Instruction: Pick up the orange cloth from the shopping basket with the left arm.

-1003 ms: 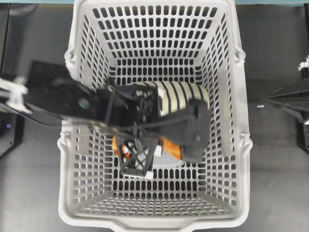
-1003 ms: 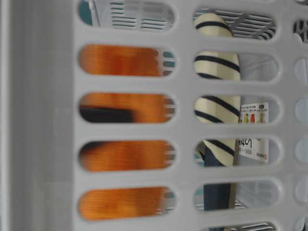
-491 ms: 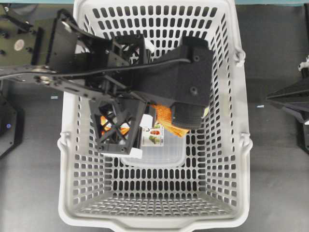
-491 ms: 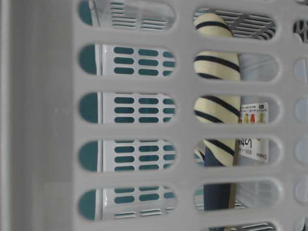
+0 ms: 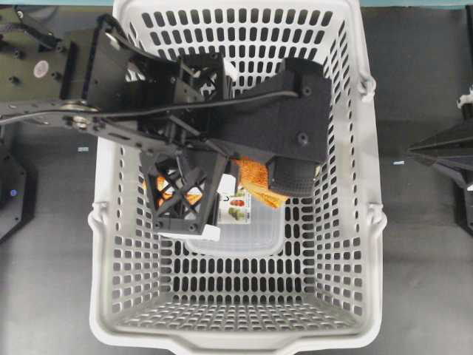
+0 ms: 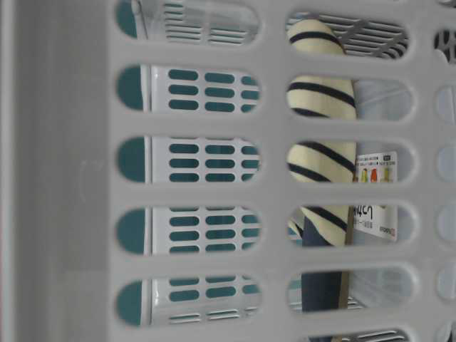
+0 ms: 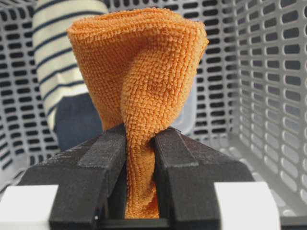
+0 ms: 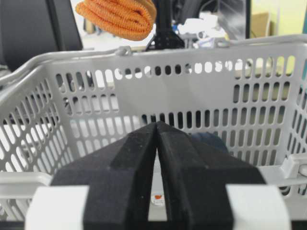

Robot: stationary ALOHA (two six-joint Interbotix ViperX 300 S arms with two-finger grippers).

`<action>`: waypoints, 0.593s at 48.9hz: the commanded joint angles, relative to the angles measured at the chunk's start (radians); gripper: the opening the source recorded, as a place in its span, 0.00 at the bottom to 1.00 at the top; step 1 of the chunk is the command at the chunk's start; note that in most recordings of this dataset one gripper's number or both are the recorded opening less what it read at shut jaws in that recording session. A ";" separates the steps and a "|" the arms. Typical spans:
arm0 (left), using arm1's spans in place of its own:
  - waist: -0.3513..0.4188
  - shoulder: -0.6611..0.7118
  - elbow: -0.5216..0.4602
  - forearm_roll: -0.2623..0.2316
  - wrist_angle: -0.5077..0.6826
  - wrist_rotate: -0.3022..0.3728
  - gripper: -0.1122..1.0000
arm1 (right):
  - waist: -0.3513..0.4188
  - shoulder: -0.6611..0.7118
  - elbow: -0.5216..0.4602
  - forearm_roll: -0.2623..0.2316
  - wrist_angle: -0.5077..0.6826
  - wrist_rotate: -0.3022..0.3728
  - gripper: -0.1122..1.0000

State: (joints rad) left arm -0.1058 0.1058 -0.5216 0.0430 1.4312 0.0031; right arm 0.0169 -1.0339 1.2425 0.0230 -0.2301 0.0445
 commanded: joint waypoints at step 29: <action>-0.006 -0.008 -0.017 0.002 -0.003 0.003 0.21 | 0.003 0.000 -0.002 0.005 -0.011 0.002 0.09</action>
State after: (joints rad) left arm -0.1089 0.1120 -0.5216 0.0414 1.4312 0.0046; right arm 0.0184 -1.0370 1.2471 0.0230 -0.2301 0.0430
